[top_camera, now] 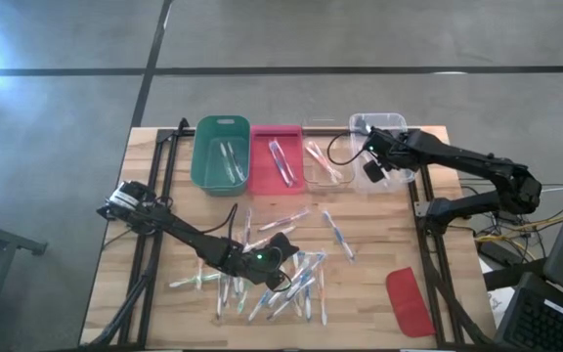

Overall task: Pick & Place Toothbrushes
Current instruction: Put the green toothbrush into the white bin

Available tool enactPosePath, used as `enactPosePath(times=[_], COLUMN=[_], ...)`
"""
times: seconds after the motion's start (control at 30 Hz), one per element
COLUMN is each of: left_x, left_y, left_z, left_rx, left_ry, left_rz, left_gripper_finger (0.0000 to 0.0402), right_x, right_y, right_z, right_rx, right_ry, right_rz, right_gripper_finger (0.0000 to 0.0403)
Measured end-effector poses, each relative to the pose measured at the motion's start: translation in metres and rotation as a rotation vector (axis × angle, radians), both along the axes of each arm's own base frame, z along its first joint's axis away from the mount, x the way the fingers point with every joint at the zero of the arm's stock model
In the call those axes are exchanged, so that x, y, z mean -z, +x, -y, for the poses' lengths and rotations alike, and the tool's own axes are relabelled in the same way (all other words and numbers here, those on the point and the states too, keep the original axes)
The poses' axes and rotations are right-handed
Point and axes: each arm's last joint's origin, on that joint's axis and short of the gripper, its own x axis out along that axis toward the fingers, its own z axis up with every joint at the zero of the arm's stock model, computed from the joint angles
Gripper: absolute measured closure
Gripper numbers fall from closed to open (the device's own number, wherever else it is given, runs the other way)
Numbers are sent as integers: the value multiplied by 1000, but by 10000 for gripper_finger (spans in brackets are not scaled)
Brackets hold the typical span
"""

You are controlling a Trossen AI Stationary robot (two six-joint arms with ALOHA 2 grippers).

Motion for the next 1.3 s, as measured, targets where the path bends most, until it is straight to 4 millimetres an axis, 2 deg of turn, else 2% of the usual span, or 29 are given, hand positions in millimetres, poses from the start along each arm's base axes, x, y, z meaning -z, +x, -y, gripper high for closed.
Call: enactPosePath(times=[0.53,1.03,1.3], left_x=[0,0,0], left_y=[0,0,0], left_z=[0,0,0], left_rx=[0,1,1], left_ry=[0,0,0], left_rz=[0,0,0], left_gripper_finger=[330,330,330], right_x=[3,25,24], right_y=[4,1,1], right_z=[2,1,2], right_rx=[-21,-31,-44], right_ry=[-25,-14,-24], right_rz=[34,-2,-3], right_gripper_finger=[346,346,346])
